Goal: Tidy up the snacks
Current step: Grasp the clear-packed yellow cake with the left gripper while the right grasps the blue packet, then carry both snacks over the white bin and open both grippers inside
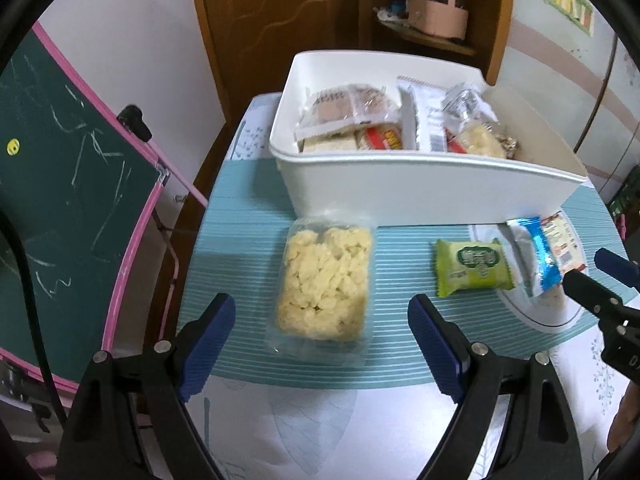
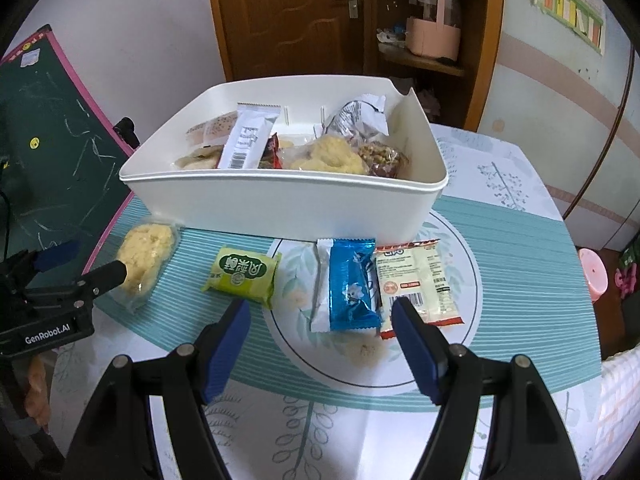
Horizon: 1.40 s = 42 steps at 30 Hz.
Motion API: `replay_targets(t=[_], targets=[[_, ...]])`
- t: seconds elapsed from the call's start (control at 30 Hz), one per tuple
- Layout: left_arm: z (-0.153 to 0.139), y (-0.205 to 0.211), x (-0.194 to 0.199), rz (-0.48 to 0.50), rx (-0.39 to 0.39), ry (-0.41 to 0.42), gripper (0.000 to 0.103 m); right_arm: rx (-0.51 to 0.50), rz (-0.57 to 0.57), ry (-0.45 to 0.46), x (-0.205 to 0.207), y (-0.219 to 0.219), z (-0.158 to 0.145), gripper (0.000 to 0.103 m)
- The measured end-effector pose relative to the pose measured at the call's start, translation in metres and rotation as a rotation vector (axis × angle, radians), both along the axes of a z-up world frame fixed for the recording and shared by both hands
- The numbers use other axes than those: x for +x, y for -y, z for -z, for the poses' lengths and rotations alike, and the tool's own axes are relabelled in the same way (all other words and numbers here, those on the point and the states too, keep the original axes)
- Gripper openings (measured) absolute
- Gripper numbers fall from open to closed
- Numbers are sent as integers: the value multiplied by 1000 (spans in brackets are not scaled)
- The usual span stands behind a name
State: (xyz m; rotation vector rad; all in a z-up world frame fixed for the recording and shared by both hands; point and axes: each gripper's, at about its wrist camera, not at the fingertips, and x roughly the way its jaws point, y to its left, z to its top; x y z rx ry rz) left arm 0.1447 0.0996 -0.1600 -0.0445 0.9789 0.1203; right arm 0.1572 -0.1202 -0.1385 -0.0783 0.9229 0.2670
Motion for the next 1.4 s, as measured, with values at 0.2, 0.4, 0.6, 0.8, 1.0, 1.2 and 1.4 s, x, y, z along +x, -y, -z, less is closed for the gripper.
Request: replay_targets(t=[0.2, 0.4, 0.6, 0.8, 1.0, 1.2, 1.4], targets=[[14, -14, 14, -27, -39, -38, 88, -10, 9, -11, 15, -2, 10, 69], [27, -21, 30, -47, -55, -78, 87, -1, 25, -50, 37, -1, 25, 65], [40, -19, 41, -54, -57, -111, 87, 32, 23, -105, 52, 2, 41, 59], [47, -18, 50, -68, -72, -130, 87, 29, 7, -140, 60, -2, 53, 48], [55, -23, 58, -86, -90, -149, 87, -18, 0, -117, 65, -7, 55, 38], [54, -16, 57, -83, -69, -131, 77, -29, -7, -99, 64, -6, 56, 31], [47, -7, 49, -82, -47, -119, 56, -15, -15, -109, 56, -4, 53, 30]])
